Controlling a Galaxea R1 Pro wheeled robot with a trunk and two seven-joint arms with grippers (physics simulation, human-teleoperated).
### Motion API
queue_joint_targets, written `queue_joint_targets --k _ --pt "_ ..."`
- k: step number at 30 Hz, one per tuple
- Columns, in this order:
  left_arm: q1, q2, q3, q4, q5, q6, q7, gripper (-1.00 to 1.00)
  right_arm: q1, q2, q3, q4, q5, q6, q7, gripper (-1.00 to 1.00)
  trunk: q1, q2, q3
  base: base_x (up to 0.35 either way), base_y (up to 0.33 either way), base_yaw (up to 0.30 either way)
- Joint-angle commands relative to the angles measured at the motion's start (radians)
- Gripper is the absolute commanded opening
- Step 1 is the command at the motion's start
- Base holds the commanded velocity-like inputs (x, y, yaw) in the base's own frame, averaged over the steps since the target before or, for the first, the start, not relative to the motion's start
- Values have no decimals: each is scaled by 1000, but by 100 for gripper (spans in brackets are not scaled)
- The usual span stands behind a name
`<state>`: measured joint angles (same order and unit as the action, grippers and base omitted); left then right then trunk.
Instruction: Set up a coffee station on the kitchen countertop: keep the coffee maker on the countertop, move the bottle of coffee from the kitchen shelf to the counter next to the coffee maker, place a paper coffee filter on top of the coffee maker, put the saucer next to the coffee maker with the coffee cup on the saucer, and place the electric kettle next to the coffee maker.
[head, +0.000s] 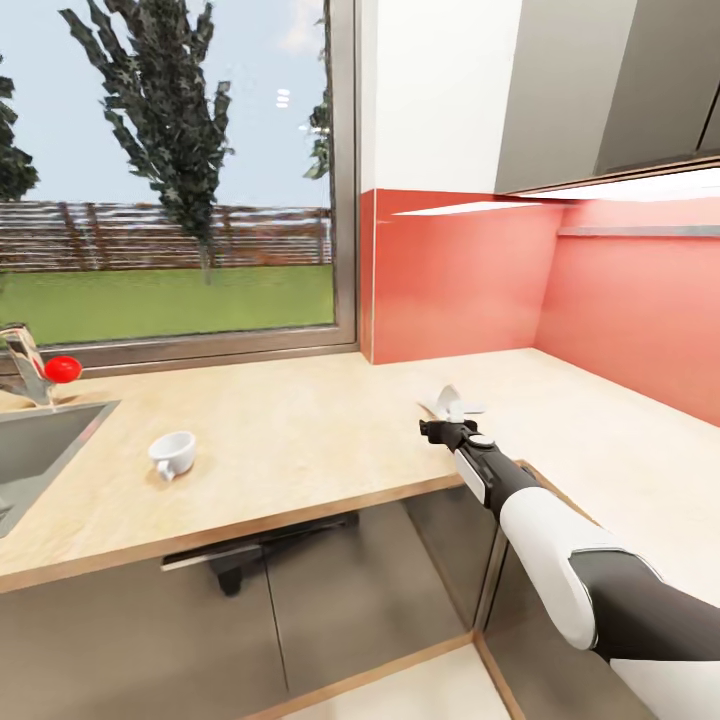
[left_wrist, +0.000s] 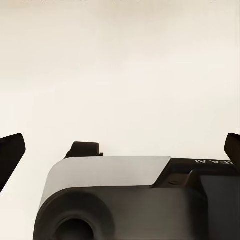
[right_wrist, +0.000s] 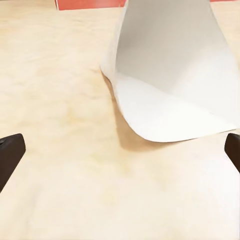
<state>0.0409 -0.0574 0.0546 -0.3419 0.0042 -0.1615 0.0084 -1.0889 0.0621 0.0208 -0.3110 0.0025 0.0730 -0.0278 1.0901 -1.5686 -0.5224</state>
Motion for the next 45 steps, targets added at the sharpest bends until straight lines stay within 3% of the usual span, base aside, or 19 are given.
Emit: queue_joint_targets --k 1,45 --pt "1 -1 5 -2 0 -1 -1 100 0 0 2 -2 0 6 -3 100 0 0 -1 103 -89 0" --pt "0 -1 5 -2 0 -1 -1 100 0 1 2 -2 1 5 -3 100 0 0 -1 40 3 0"
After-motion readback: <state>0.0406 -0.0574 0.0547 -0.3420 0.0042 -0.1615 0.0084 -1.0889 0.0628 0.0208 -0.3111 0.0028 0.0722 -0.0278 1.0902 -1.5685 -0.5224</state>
